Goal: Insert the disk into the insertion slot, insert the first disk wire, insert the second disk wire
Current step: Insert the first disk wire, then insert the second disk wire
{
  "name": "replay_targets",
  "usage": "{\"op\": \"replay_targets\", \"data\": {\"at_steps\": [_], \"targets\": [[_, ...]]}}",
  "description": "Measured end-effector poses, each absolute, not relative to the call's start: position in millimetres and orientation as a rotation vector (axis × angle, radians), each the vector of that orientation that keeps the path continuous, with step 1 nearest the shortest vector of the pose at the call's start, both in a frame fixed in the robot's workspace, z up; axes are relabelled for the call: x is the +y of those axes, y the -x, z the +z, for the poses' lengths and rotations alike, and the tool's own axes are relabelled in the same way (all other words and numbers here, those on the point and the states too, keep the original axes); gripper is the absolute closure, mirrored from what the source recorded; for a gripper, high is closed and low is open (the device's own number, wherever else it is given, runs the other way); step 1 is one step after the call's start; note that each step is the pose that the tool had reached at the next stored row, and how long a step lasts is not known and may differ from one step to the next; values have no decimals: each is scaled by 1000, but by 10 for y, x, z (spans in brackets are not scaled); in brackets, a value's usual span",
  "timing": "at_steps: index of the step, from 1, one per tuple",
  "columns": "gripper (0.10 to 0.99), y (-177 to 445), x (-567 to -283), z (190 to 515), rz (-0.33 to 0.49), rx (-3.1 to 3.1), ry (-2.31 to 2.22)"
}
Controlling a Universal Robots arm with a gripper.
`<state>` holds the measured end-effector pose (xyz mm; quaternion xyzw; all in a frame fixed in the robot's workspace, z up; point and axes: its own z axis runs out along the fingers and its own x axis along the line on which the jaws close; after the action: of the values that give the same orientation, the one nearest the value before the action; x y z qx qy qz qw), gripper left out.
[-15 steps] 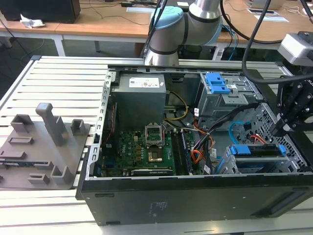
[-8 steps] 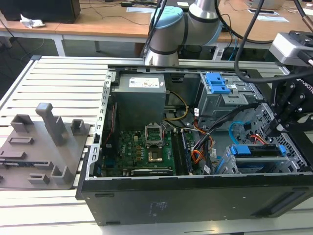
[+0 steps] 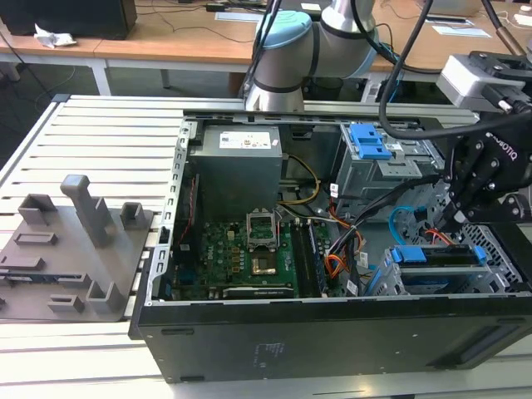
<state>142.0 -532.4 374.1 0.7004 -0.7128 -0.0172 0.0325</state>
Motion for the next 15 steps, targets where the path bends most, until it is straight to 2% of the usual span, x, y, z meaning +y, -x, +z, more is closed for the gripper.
{"op": "replay_targets", "data": {"at_steps": [13,14,15], "targets": [[973,-1415,-5324,3741,-53,-2194,-2156],[851,-1415,-5324,3741,-53,-2194,-2156],[851,-1415,-5324,3742,-53,-2194,-2156]]}}
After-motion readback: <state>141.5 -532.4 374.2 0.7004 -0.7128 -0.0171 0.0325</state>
